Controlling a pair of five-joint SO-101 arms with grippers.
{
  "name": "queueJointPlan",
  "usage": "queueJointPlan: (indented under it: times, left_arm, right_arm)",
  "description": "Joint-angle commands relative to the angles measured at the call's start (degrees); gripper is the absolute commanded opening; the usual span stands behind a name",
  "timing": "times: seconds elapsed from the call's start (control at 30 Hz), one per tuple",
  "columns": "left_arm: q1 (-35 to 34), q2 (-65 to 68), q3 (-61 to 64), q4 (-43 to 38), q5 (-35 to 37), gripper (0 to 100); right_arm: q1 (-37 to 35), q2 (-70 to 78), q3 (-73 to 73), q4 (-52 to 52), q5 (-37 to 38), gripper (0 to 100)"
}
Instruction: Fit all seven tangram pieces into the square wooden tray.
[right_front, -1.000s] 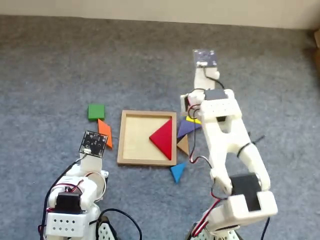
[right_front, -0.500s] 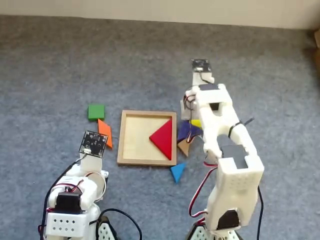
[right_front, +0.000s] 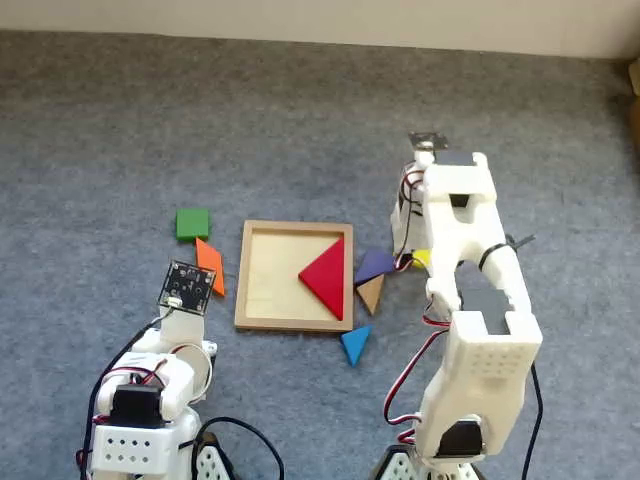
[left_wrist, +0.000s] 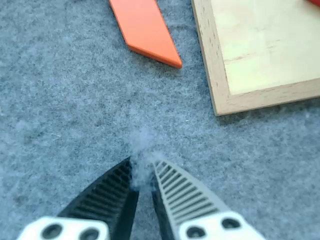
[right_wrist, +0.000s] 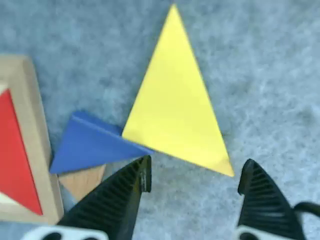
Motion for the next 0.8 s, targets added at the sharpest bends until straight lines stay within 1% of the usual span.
queueJointPlan:
  times: [0.0, 0.23, 0.3, 0.4, 0.5, 0.77]
  left_arm:
    - [-0.48, -2.86, 1.10, 0.35, -0.44, 1]
    - [-0.48, -2.86, 1.10, 0.35, -0.44, 1]
    - [-0.48, -2.86, 1.10, 0.35, -0.44, 1]
    - [-0.48, -2.86, 1.10, 0.35, -0.44, 1]
    - [-0.48, -2.86, 1.10, 0.35, -0.44, 1]
    - [-0.48, -2.86, 1.10, 0.35, -0.44, 1]
  right_arm:
    - [1.01, -1.63, -2.95, 1.89, 2.99, 27.5]
    - [0.57, -5.05, -7.16, 1.45, 2.64, 27.5]
    - [0.57, -6.55, -8.84, 1.01, -0.70, 27.5]
    - [-0.57, -7.60, -10.77, -3.82, -6.42, 27.5]
    - [-2.15, -7.34, -10.77, -10.42, -9.41, 27.5]
    - [-3.74, -0.04, -6.99, -20.88, -10.29, 27.5]
